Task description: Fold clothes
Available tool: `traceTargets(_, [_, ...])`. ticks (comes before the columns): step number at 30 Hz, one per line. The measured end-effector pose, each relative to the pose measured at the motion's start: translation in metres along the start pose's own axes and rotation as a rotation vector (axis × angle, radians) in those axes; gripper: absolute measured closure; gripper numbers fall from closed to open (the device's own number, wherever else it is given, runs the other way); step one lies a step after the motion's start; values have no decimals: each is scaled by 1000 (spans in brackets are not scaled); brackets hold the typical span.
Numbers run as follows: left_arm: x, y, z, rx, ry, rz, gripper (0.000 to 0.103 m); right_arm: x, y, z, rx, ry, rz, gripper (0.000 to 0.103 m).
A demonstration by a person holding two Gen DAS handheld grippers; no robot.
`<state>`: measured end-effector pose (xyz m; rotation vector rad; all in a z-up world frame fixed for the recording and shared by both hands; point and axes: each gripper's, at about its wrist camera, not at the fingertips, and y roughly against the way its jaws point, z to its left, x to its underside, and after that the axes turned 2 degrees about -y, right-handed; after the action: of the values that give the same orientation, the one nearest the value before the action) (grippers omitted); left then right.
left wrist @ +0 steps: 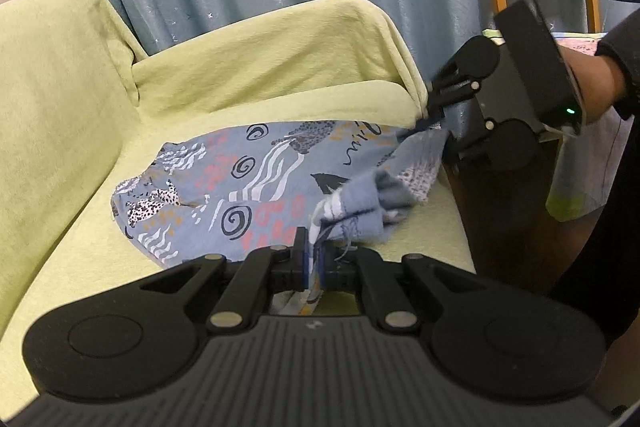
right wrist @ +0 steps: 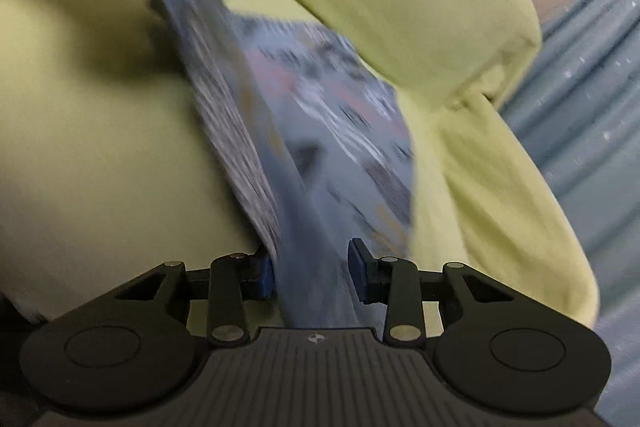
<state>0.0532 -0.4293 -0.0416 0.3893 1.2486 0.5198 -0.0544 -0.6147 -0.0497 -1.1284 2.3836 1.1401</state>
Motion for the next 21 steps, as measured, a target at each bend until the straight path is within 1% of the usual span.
traceTargets(1, [0,2,-1,1,-5,-4,101,3,-3,-5,7,-1,18,82])
traceTargets(2, [0,5,-3,-2,-14,-5,101,6,-7,-8,-4,-3,34,95])
traceTargets(3, [0,9,-4,-5,-25,-6,101,8,-10,-11,-15,-5,50,102])
traceTargets(4, [1,17,-5,-4,-31,-5,101,9,-11,-13,-26,-5,62,102])
traceTargets(6, [4,31,-7,0,-42,-3,102,6,2,-11,-43,7,48,102])
traceTargets(9, [13,69,-6,24,-16,-7,102,-5,38,-9,-86,7,13,102])
traceTargets(12, [20,107,-8,58,10,0,102,-14,82,-4,-175,5,-8,102])
traceTargets(14, [21,121,-4,72,34,6,102,-19,109,0,-256,2,-10,102])
traceTargets(17, [17,116,14,69,104,11,101,-34,104,-21,-331,-44,15,102])
traceTargets(21, [13,71,57,59,281,46,101,-54,98,-49,-431,-105,47,102])
